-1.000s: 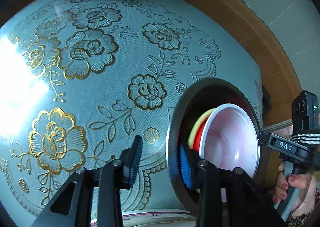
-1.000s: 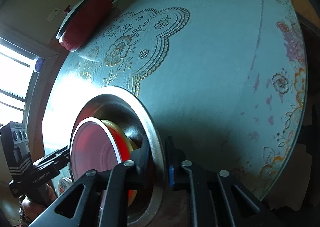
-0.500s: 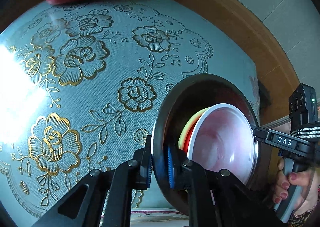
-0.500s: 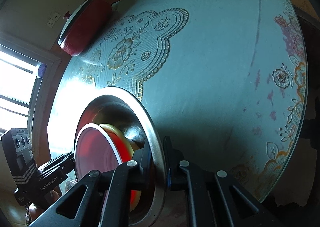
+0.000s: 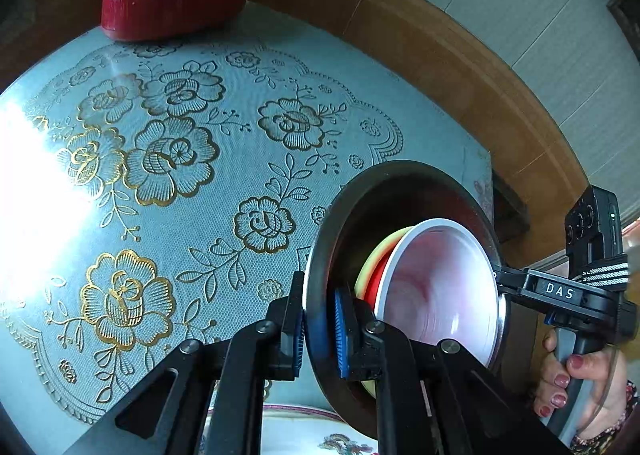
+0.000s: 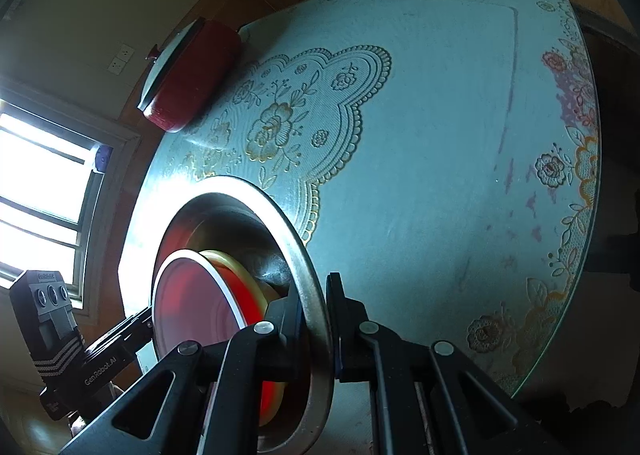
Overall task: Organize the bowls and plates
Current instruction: 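Carry the nested steel bowl with both grippers over the plate stack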
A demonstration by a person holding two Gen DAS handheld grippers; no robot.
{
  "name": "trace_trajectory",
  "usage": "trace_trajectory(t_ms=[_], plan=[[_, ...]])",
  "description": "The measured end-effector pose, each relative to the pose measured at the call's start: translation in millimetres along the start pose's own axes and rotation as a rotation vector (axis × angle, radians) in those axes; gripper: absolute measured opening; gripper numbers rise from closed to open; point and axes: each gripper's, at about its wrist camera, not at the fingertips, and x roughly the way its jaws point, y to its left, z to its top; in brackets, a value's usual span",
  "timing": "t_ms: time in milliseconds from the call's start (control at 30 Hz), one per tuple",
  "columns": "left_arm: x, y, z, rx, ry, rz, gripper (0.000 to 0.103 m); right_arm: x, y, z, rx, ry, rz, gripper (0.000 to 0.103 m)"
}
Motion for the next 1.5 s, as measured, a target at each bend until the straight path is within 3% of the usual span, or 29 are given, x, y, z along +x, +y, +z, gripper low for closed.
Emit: trace_trajectory(t_ms=[600,867,1500], plan=[[-102.3,-5.1,-40.9,-0.036,-0.171,0.020,0.012,-51.1,61.8,-34.4,-0.093,-0.051,0.096,0.010],[-135.3,2.4,-79.9,-0.060,-0.199,0.048,0.012,-53.2,81.2,-66.7,-0.124,-0.024,0.119,0.010],[-158.6,45.3,-157.4,-0.141,-0.189,0.139,0.015,-20.0,107.6,-139.9,-0.141,0.080,0.134,0.010]])
